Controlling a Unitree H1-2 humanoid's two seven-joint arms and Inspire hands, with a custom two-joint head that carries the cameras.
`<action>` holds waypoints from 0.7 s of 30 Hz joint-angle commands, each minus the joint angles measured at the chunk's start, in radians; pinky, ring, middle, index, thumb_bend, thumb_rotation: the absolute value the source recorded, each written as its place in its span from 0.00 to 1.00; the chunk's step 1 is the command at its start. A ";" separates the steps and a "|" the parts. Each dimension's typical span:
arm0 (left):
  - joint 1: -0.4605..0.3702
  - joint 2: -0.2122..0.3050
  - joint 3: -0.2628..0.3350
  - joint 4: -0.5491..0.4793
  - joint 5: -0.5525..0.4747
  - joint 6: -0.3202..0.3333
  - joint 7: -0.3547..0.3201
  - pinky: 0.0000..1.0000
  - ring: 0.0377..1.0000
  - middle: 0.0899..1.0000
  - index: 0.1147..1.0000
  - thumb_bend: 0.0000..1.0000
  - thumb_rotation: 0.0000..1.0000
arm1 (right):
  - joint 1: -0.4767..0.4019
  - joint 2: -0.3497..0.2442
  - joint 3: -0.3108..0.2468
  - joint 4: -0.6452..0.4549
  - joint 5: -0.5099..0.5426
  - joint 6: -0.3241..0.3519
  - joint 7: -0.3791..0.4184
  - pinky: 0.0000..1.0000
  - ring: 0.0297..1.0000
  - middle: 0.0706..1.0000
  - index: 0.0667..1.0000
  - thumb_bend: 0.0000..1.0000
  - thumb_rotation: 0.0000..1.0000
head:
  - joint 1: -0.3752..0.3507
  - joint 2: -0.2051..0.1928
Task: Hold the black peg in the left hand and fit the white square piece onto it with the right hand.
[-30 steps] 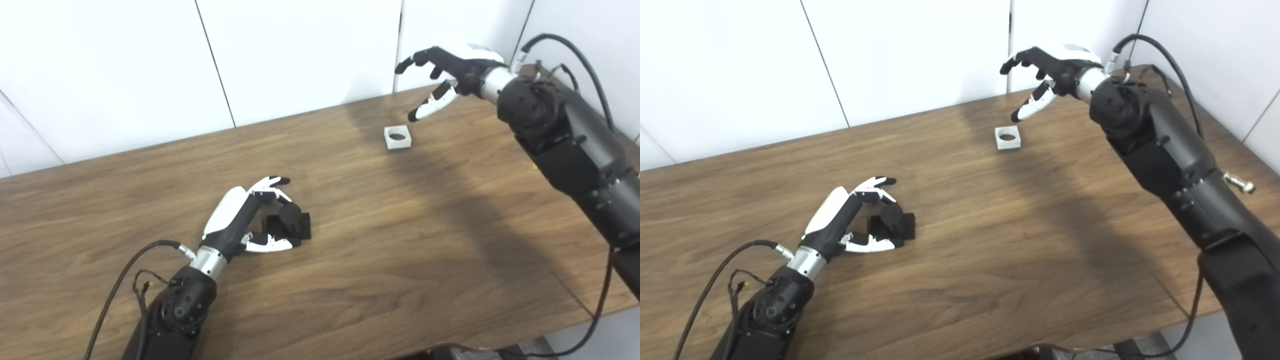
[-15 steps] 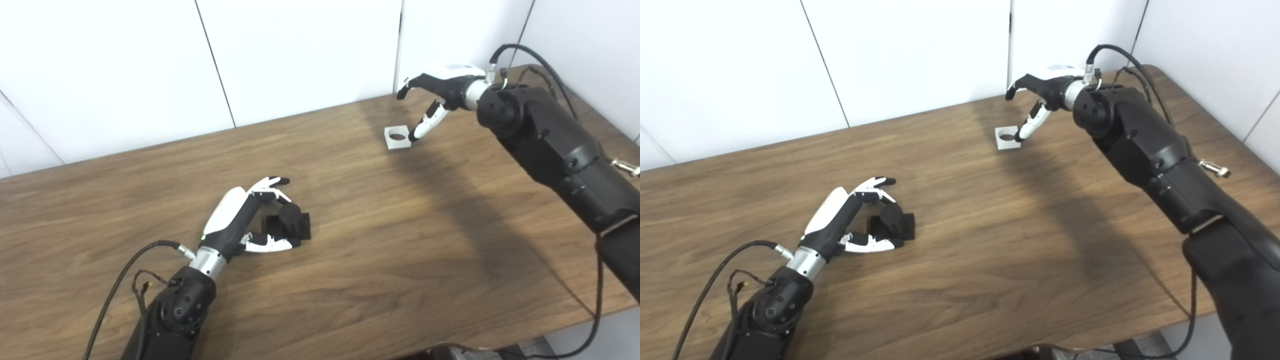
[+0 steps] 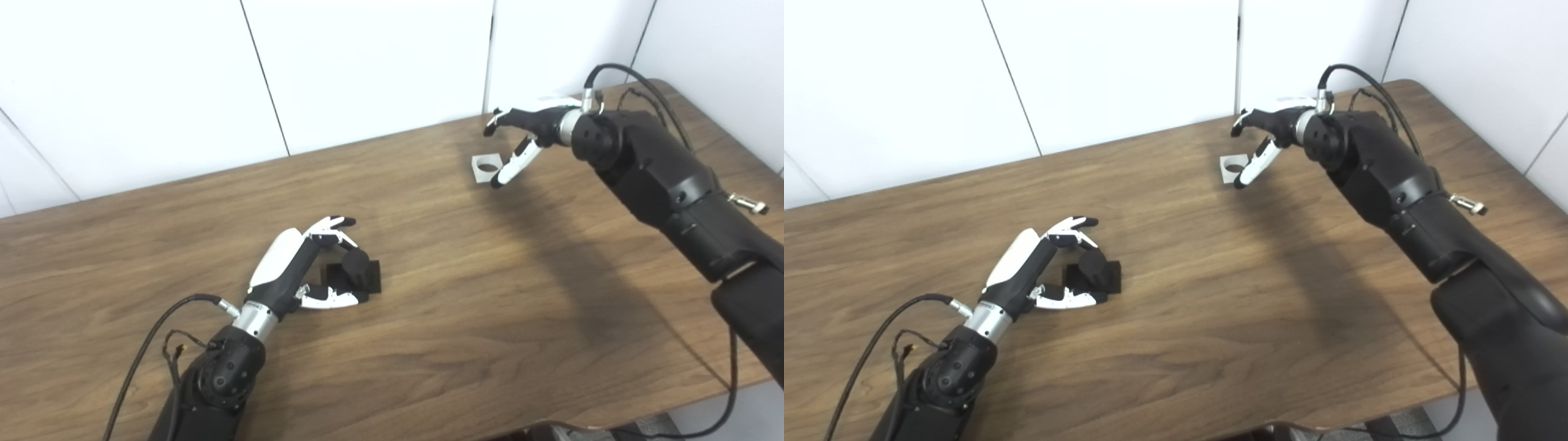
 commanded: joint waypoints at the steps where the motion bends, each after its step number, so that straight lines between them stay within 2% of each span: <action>1: 0.022 0.035 -0.003 0.008 0.016 0.038 -0.042 0.82 0.93 0.88 0.43 0.52 0.08 | -0.050 -0.010 -0.012 -0.005 -0.013 -0.008 -0.018 1.00 1.00 1.00 0.85 0.90 0.42 | 0.001 0.001; 21: 0.044 0.038 0.003 -0.031 0.010 0.069 -0.052 0.83 0.94 0.88 0.43 0.52 0.08 | -0.012 0.027 0.002 0.078 -0.028 -0.018 -0.069 1.00 1.00 0.99 0.83 0.85 0.36 | 0.021 0.019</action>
